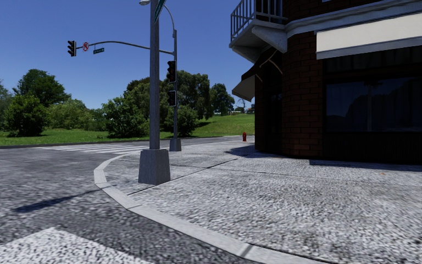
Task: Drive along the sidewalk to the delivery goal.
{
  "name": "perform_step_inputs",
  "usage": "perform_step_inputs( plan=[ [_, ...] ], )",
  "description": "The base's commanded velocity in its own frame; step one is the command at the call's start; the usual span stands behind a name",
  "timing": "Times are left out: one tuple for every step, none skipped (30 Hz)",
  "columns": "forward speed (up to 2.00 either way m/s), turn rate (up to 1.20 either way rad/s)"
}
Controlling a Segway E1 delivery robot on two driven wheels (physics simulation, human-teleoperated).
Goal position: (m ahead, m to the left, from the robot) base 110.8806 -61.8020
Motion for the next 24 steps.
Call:
perform_step_inputs(
  plan=[
    [2.00, -1.20],
    [2.00, -1.20],
    [2.00, -1.20],
    [2.00, -1.20],
    [2.00, -1.20],
    [2.00, -1.20],
    [2.00, -1.20],
    [2.00, 0.00],
    [2.00, 0.00],
    [2.00, 0.00],
    [2.00, 0.00],
    [2.00, 0.00],
    [2.00, 0.00],
    [2.00, 0.00],
    [2.00, 0.00],
    [2.00, 0.00],
    [2.00, 0.00],
    [2.00, 0.00],
    [2.00, 0.00],
    [2.00, 0.00],
    [2.00, 0.00],
    [2.00, 0.00],
    [2.00, 0.00],
    [2.00, 0.00]
  ],
)
